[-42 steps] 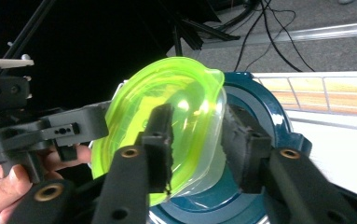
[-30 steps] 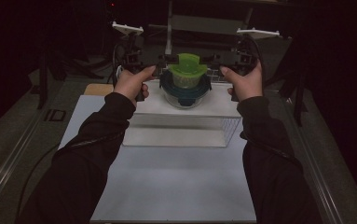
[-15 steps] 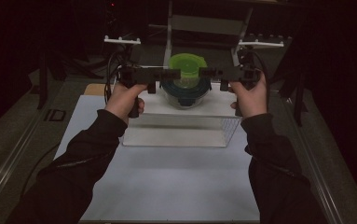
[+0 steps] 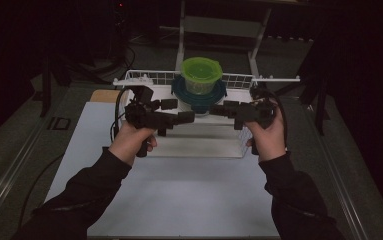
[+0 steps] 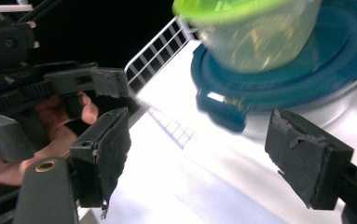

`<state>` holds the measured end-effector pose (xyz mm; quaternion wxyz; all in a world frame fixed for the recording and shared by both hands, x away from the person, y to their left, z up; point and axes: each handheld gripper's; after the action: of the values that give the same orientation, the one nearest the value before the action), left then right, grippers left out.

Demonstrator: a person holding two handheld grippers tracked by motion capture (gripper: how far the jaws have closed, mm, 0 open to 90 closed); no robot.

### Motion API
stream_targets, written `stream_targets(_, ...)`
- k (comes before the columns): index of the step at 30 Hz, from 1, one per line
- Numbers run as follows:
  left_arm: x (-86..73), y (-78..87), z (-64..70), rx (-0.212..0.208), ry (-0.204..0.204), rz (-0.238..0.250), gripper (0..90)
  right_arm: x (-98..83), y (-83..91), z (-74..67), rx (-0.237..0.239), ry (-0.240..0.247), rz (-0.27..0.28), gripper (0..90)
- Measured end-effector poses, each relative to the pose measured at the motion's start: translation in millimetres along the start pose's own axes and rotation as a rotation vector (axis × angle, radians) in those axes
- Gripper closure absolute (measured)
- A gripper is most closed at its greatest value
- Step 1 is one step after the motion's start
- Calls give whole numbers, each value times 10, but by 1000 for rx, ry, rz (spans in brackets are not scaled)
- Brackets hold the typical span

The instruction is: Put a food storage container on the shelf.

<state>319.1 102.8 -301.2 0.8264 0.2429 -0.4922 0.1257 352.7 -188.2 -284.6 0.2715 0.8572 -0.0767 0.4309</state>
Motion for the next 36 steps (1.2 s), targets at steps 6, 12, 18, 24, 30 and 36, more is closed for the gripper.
stream_targets(6,-224,28,67,-8,-45,-15,69,-288,-22,35,18,24,0,221)
stream_targets(12,-432,42,98,-10,-82,-32,69,-521,-73,63,15,58,1,206)
stream_targets(18,-728,36,63,-17,-105,-58,69,-757,-125,89,37,62,-11,198)
stream_targets(24,-981,41,66,4,-149,-79,69,-976,-156,145,54,48,-19,197)
stream_targets(30,-1254,71,61,4,-155,-90,69,-1219,-174,214,50,49,-29,189)
stream_targets(36,-1519,100,8,-1,-145,-100,69,-1505,-175,339,42,20,-27,178)
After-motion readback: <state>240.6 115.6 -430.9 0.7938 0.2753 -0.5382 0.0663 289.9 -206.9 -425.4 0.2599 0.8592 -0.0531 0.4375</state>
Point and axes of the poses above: each handheld gripper's, and its own axes: y roughly backward along the jaws, x roughly out of its top, z roughly to its right, and after that the axes turned 4 degrees about x, right-handed
